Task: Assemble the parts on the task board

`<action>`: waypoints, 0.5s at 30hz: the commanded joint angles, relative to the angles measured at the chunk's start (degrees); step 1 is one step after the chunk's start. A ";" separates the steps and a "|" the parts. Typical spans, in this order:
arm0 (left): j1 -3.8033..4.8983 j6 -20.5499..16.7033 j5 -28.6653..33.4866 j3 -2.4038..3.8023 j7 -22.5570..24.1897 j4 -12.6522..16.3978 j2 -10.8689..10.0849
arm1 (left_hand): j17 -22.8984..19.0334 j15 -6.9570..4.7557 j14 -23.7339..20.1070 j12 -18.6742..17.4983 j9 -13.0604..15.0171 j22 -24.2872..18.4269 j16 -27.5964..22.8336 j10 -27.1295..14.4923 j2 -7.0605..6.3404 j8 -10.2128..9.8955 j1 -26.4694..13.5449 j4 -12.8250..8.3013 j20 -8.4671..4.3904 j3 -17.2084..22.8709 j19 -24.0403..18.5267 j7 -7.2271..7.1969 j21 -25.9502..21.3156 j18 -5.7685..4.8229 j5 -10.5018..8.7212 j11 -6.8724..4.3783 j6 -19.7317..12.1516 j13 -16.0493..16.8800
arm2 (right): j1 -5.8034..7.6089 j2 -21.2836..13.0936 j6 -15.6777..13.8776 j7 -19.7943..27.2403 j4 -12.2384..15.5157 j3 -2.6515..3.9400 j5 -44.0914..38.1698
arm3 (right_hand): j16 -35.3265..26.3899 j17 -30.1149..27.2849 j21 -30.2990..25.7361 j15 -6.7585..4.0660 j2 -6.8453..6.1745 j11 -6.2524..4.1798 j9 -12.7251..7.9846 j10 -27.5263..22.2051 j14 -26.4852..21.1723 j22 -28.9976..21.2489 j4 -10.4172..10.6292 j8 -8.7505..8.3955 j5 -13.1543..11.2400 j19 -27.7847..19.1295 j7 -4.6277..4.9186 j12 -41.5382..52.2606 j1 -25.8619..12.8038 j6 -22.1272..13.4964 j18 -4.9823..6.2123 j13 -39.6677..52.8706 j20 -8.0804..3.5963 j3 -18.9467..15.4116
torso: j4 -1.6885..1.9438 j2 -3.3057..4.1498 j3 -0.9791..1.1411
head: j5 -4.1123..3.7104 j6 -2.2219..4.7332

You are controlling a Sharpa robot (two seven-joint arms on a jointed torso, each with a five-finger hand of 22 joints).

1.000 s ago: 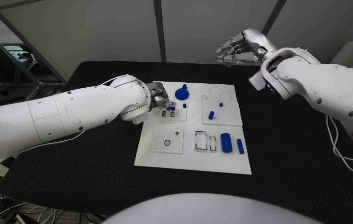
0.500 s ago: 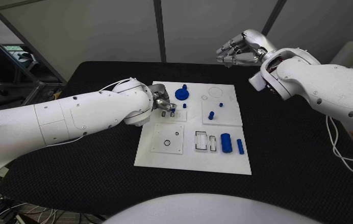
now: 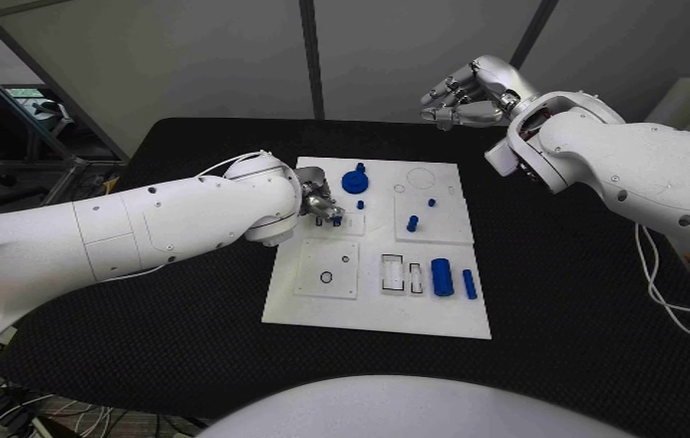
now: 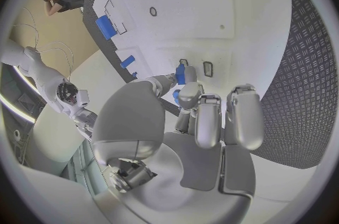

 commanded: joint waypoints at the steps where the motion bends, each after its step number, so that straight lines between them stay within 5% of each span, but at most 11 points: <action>1: 0.04 2.74 -0.63 -0.02 -1.41 -0.25 0.30 | 9.80 -0.29 4.25 0.34 0.11 0.15 -0.20 0.33 0.26 0.32 -0.33 -9.16 0.03 9.46 0.55 -0.52 0.32 -0.82 0.30 -0.11 0.02 0.06 | 0.11 0.09 0.73 -0.16 0.05 0.02 -0.08 | -0.34 -0.11 -0.12 0.33 0.01 -0.14 -0.07 -0.37 0.06 0.02 0.46 -0.28 0.18 -0.59 -0.10 0.24 -0.50 -0.49 0.07 0.10 0.04 0.02 | 0.00 -0.01 0.01 | 0.07 -0.03; 15: 0.05 4.39 -0.63 -0.29 -1.87 -0.46 0.32 | 9.80 -0.31 4.25 0.45 0.28 0.45 -0.20 0.42 0.19 0.45 -0.59 -9.32 0.00 9.73 0.66 -0.54 0.49 -0.87 0.65 -0.15 0.04 0.16 | 0.10 0.19 1.25 -0.46 0.04 0.00 -0.08 | -0.40 -0.24 -0.19 0.35 0.03 -0.12 -0.07 -0.48 0.04 -0.01 0.68 -0.29 0.19 -0.64 -0.09 0.26 -0.68 -0.57 0.07 0.19 0.09 -0.01 | 0.07 -0.05 -0.01 | -0.04 -0.43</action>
